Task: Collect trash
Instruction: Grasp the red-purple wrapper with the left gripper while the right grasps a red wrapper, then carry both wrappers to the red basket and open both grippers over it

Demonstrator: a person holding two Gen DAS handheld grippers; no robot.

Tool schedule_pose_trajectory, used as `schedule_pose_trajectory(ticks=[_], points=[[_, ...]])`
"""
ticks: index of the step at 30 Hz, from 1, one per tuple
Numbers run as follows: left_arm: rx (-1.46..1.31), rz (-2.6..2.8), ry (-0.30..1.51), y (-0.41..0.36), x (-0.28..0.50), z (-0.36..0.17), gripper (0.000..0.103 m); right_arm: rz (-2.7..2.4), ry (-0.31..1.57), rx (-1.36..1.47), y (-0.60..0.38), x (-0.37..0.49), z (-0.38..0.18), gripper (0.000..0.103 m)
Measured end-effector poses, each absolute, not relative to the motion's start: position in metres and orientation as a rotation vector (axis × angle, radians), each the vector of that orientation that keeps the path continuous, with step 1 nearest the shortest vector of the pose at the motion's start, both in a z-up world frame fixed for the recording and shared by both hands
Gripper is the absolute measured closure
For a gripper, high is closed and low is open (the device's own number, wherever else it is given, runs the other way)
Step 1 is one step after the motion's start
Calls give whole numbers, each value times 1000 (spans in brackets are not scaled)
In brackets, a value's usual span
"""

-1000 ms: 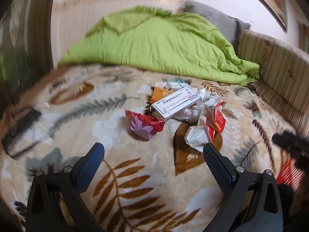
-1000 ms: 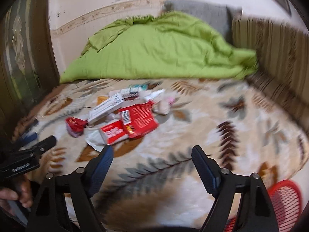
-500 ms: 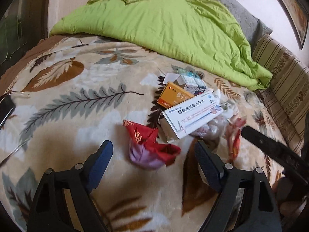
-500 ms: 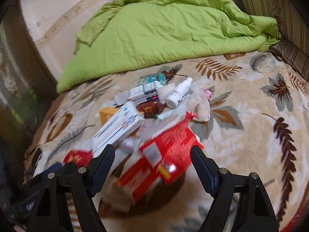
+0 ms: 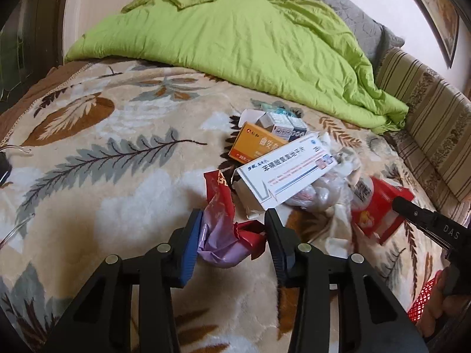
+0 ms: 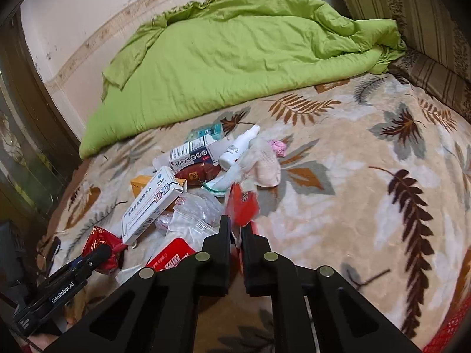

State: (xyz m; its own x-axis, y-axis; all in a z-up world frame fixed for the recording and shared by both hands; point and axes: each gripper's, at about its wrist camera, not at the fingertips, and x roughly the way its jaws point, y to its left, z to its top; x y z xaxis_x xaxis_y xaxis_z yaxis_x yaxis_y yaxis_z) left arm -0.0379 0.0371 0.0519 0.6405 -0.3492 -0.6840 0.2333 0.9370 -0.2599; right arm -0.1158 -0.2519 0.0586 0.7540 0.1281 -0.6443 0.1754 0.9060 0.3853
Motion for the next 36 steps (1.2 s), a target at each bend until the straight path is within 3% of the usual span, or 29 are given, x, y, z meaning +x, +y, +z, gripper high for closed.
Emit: schedule_pose_trajectory(ticks=[17, 27, 36], points=[[-75, -498, 718, -7, -89, 98, 62, 38, 633, 603, -291, -172, 78, 96], [32, -856, 714, -120, -158, 126, 62, -141, 545, 684, -383, -303, 101, 97], [160, -1208, 822, -252, -241, 121, 62, -400, 546, 768, -455, -419, 84, 97]])
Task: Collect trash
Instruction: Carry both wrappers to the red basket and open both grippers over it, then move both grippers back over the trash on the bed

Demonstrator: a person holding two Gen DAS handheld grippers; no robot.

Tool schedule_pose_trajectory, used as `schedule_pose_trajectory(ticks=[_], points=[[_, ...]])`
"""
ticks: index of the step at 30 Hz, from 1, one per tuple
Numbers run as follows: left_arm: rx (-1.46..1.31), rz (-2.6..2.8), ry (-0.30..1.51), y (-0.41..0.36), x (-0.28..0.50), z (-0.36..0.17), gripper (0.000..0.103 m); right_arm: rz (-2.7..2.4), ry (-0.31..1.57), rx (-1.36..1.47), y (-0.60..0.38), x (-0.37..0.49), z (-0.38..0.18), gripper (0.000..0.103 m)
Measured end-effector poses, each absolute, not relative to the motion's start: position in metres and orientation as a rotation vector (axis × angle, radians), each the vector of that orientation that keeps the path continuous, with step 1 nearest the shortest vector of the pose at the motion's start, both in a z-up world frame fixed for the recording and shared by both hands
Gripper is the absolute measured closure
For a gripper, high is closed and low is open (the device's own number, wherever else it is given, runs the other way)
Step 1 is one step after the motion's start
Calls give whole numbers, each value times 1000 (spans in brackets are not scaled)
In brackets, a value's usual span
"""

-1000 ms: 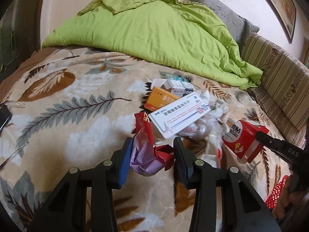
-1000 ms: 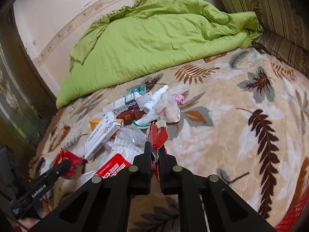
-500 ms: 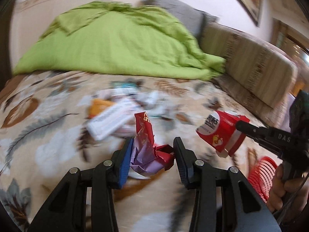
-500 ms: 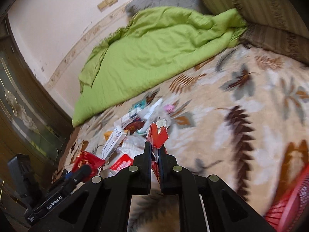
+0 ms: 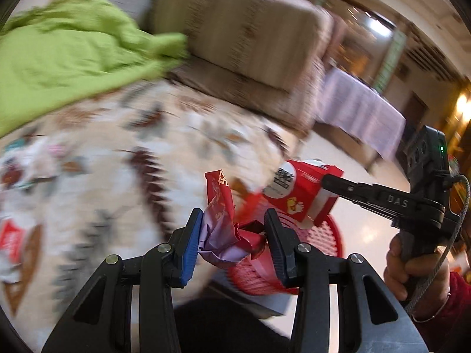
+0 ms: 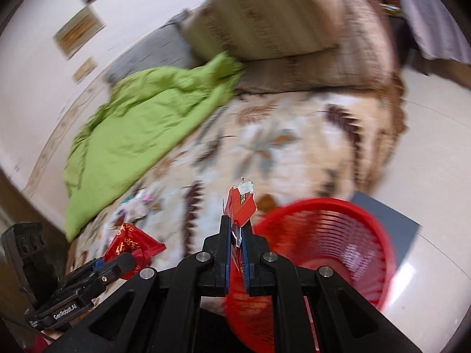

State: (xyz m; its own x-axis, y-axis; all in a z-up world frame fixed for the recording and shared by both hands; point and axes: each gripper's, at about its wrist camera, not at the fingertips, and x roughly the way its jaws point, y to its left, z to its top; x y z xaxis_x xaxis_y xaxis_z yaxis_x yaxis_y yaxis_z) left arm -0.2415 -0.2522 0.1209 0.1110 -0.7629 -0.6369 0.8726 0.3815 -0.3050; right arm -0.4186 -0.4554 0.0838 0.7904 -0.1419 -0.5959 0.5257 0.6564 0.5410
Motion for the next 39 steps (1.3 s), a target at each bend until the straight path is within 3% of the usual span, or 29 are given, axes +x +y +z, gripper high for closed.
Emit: schedule_pose_trajectory(ticks=[4, 6, 7, 8, 9, 12, 25, 39], points=[[239, -1297, 886, -303, -271, 103, 60, -490, 563, 789, -476, -444, 71, 94], [265, -1297, 920, -322, -279, 94, 48, -526, 592, 796, -485, -450, 63, 88], [270, -1295, 934, -325, -279, 91, 46, -535, 605, 809, -489, -452, 59, 82], [272, -1300, 950, -330, -278, 88, 45, -544, 607, 818, -492, -454, 56, 67], [273, -1301, 959, -330, -277, 87, 44, -555, 603, 820, -493, -457, 55, 59], [255, -1285, 929, -319, -275, 91, 33, -556, 587, 790, -493, -455, 60, 59], [115, -964, 856, -198, -191, 108, 31, -282, 629, 679, -417, -354, 76, 53], [93, -482, 834, -60, -77, 75, 23, -62, 714, 540, -329, -267, 78, 44]])
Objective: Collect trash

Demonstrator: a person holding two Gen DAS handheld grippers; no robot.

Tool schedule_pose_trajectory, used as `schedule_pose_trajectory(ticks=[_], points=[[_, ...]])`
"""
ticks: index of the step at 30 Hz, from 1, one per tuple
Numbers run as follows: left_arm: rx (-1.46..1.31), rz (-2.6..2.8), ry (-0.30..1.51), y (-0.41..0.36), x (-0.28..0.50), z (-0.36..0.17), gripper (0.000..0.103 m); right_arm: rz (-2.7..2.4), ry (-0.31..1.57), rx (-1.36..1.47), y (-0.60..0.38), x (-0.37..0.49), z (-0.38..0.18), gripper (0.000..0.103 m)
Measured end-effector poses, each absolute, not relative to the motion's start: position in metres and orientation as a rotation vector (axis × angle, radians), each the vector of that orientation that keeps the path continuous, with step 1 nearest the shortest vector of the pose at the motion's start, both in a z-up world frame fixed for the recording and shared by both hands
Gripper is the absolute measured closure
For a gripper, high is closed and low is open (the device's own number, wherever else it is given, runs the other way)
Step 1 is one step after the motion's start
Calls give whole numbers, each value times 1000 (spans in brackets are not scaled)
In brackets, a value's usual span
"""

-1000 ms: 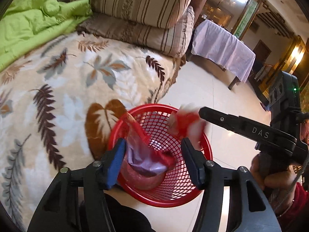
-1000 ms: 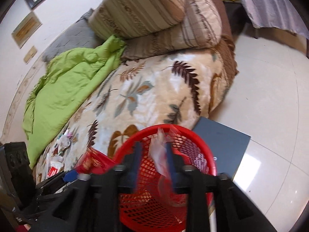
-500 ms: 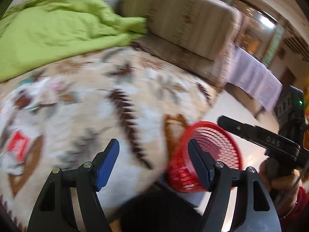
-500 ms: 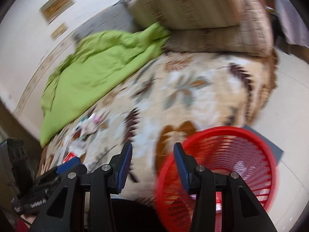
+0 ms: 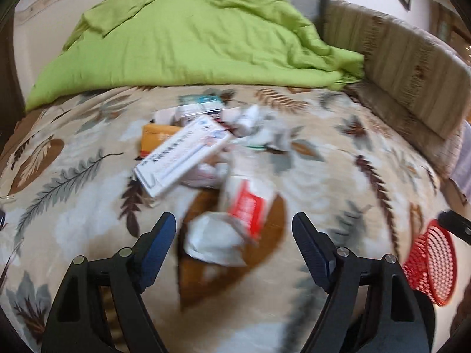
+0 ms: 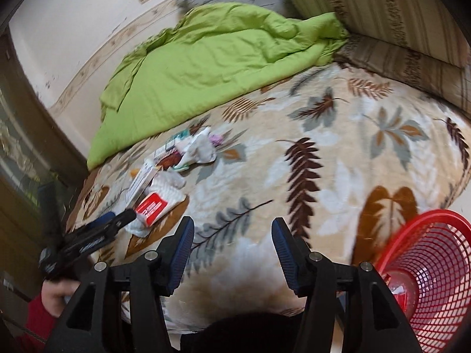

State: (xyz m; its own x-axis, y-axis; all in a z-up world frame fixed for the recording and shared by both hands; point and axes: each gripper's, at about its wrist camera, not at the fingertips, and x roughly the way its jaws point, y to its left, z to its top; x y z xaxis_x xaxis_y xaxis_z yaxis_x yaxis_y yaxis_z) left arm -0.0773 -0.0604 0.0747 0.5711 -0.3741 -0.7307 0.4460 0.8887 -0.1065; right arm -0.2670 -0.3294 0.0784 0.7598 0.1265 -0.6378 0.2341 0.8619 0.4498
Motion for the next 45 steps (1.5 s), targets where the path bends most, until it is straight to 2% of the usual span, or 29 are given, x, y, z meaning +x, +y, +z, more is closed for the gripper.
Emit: schedule_pose_trajectory(ticks=[7, 8, 9, 13, 20, 24, 35, 37, 39, 41, 45], points=[[166, -516, 919, -89, -46, 33, 23, -39, 746, 525, -322, -247, 78, 42], [173, -505, 923, -91, -43, 28, 24, -36, 749, 525, -322, -245, 79, 41], [174, -495, 926, -92, -43, 24, 35, -27, 753, 527, -321, -239, 79, 41], [182, -493, 879, -91, -52, 22, 39, -4, 764, 529, -319, -214, 79, 39], [125, -509, 794, -60, -88, 45, 40, 25, 796, 553, -310, -146, 71, 38], [111, -455, 712, -34, -106, 52, 40, 10, 809, 549, -305, -102, 65, 34], [48, -382, 685, -12, -87, 48, 40, -55, 894, 613, -294, 7, 17, 33], [44, -381, 685, -10, -84, 47, 40, -60, 927, 610, -290, 18, 6, 38], [44, -381, 683, -10, -84, 47, 40, -64, 904, 587, -289, 15, 6, 63], [44, -384, 679, -10, -84, 47, 40, -40, 875, 573, -288, 7, 9, 75], [49, -387, 669, -12, -85, 48, 40, -26, 791, 512, -285, -32, 26, 79]])
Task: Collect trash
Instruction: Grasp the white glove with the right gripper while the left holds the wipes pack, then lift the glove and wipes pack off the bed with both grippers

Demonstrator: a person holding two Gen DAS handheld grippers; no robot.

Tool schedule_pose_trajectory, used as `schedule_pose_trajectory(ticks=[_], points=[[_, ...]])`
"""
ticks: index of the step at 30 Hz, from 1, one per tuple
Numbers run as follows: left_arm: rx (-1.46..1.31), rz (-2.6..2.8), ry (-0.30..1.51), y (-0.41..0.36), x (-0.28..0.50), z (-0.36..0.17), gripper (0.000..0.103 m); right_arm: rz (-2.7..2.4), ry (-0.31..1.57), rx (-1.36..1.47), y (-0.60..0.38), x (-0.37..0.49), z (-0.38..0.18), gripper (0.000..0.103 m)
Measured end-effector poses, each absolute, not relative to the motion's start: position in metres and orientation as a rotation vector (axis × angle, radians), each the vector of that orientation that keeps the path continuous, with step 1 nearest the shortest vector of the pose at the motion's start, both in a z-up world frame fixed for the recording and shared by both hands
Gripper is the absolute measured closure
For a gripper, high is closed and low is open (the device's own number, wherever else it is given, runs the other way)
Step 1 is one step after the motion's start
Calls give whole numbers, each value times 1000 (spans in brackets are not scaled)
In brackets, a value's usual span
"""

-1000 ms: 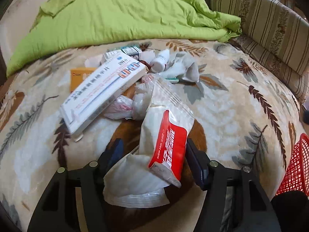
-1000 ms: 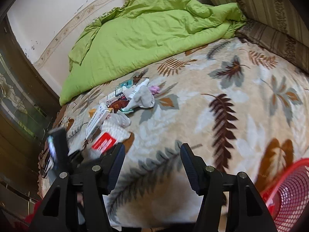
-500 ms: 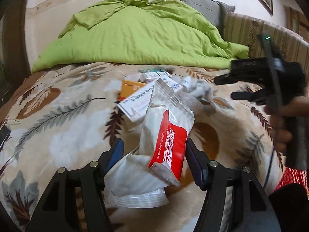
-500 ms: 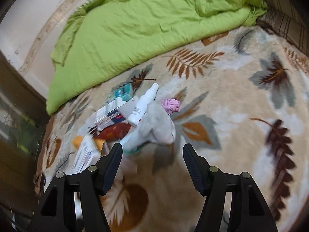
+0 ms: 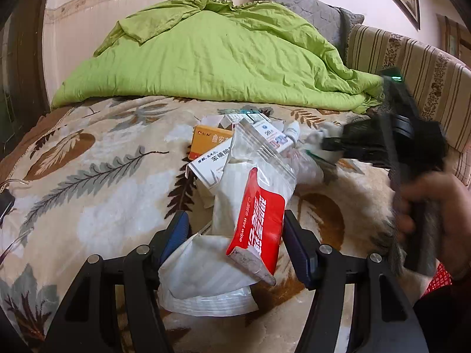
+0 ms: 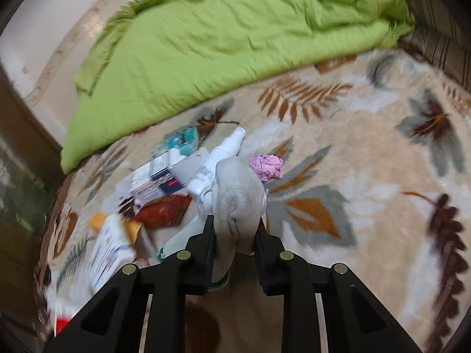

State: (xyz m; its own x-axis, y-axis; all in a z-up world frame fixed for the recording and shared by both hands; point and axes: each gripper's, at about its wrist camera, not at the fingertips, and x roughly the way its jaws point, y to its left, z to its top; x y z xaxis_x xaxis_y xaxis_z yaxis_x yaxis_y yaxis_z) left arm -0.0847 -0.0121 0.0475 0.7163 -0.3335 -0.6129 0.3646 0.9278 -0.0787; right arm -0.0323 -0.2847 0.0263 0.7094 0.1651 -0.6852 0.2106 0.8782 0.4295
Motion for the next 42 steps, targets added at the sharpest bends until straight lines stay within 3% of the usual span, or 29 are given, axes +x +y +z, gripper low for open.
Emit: schedule_pose_trajectory(ticks=[11, 42], points=[[110, -367, 627, -22, -95, 48, 40, 41, 620, 412, -258, -138, 62, 79], [85, -339, 626, -15, -92, 50, 40, 17, 641, 424, -262, -134, 55, 79]])
